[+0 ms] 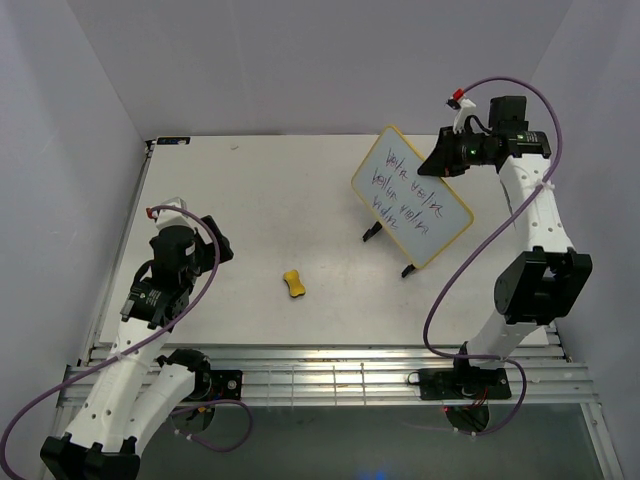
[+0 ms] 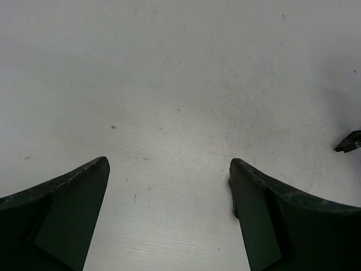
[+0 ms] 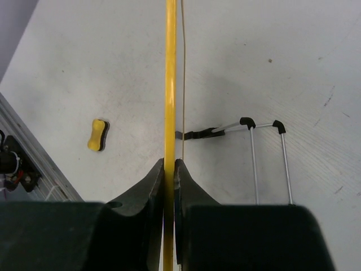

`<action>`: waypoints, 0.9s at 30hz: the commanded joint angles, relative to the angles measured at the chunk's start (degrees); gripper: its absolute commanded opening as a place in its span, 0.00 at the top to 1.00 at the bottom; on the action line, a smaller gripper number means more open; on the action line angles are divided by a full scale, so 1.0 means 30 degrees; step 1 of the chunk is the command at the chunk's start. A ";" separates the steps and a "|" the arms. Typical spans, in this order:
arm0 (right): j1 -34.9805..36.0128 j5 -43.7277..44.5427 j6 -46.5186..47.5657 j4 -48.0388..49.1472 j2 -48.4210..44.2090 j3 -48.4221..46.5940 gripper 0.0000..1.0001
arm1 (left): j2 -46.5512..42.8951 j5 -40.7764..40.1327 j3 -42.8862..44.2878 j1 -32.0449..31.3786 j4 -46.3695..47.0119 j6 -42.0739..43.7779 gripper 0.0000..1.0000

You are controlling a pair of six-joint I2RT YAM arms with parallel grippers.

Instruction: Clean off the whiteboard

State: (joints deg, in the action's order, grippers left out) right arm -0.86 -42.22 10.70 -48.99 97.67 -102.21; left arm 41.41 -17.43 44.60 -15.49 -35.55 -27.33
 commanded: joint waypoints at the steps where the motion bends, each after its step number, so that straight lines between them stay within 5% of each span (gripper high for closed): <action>1: 0.0258 -0.2156 -0.2770 0.3404 -0.2169 0.0317 0.92 | -0.0297 -0.0429 0.0016 0.0094 0.0072 -0.0205 0.02; 9: 0.1661 -0.1048 -0.9942 1.2420 -0.6532 0.7197 0.92 | -0.0764 0.0301 -0.0070 0.0094 0.0247 -0.0410 0.02; 20: 0.7402 0.6939 -0.9663 1.1880 -0.7771 1.2623 0.92 | -0.1821 0.2086 -0.0891 0.0094 0.1156 -0.0793 0.02; 27: 0.8432 0.7801 -0.9397 1.2786 -0.8853 1.5671 0.92 | 0.1399 0.7182 -0.1241 0.0094 0.2529 -0.1896 0.02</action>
State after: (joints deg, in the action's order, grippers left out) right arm 24.53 -22.59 -16.93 -16.43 75.11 -55.90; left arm 42.61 -4.51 42.48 -15.46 -30.79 -30.00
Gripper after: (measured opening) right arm 0.120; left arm 0.977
